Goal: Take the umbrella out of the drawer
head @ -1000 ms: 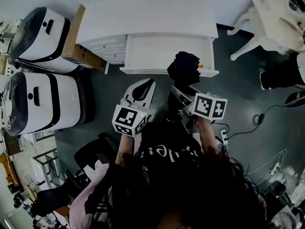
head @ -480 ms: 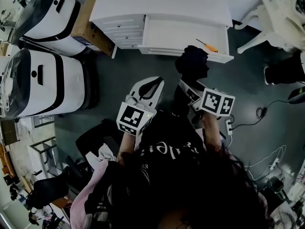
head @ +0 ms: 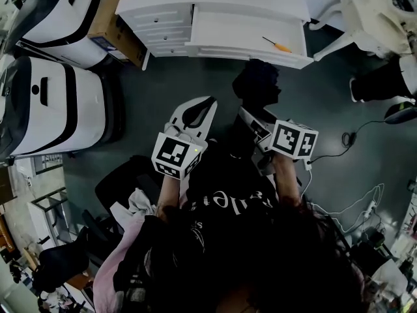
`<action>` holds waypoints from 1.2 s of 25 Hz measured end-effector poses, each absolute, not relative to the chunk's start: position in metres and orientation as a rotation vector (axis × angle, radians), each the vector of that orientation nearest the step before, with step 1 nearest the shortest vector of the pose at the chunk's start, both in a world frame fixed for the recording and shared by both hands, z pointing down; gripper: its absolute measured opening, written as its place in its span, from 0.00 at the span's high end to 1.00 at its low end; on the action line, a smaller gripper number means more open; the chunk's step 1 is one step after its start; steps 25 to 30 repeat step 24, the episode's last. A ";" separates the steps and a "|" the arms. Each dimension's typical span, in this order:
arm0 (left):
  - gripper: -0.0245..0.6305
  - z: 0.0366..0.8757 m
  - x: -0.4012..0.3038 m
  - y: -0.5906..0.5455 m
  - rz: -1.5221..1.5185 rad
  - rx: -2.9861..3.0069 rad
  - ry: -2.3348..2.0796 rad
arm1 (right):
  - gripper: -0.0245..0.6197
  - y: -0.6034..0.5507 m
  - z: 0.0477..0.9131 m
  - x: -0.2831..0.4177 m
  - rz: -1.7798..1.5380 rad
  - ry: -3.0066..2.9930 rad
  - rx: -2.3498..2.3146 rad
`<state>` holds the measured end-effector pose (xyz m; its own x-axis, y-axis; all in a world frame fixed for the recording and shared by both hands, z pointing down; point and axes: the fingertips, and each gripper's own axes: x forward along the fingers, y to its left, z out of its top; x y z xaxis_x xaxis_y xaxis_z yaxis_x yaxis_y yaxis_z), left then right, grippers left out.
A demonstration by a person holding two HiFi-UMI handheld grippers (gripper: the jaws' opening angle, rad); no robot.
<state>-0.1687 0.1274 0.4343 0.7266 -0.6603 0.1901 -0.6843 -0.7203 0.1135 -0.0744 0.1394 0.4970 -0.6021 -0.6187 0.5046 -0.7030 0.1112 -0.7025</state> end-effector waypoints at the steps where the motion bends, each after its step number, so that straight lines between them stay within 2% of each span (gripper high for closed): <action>1: 0.93 0.435 -0.169 0.132 0.201 2.757 -1.073 | 0.53 0.144 0.497 -0.076 1.516 -2.278 1.361; 30: 0.93 0.431 -0.180 0.176 0.216 2.801 -1.049 | 0.53 0.183 0.490 -0.103 1.547 -2.343 1.308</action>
